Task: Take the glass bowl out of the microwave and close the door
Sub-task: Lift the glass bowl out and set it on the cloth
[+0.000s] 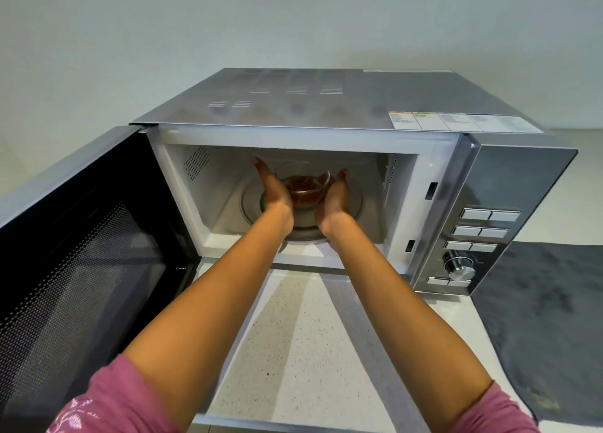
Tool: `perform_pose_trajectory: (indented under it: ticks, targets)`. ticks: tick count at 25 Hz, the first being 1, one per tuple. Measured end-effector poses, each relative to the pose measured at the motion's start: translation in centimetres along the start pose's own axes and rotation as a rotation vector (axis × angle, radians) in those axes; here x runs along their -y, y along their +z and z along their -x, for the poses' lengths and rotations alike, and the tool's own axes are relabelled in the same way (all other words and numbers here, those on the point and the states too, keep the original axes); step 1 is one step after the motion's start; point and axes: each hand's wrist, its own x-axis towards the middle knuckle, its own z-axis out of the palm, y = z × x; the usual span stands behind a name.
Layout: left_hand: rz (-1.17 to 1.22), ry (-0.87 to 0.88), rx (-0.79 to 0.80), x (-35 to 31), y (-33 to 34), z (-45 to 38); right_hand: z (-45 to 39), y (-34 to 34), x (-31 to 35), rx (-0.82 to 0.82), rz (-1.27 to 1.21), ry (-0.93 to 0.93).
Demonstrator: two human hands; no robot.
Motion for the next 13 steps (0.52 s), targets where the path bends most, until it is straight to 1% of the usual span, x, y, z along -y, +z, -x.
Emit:
perform_pose_trajectory:
  ticks: [3,6,10,13]
  targets:
    - [0.044,-0.009,0.021,0.1,0.6,1.1,0.8,-0.2,0.2,-0.017,0.000,0.016]
    - [0.079,0.008,0.033,0.4,0.7,2.2,1.8,-0.7,0.4,0.006,-0.021,0.042]
    - [0.142,0.047,0.052,0.6,0.8,4.4,4.0,-1.7,0.7,0.026,-0.069,0.003]
    - [0.151,0.041,0.020,0.8,0.8,6.6,6.0,-2.6,1.0,0.001,-0.089,0.000]
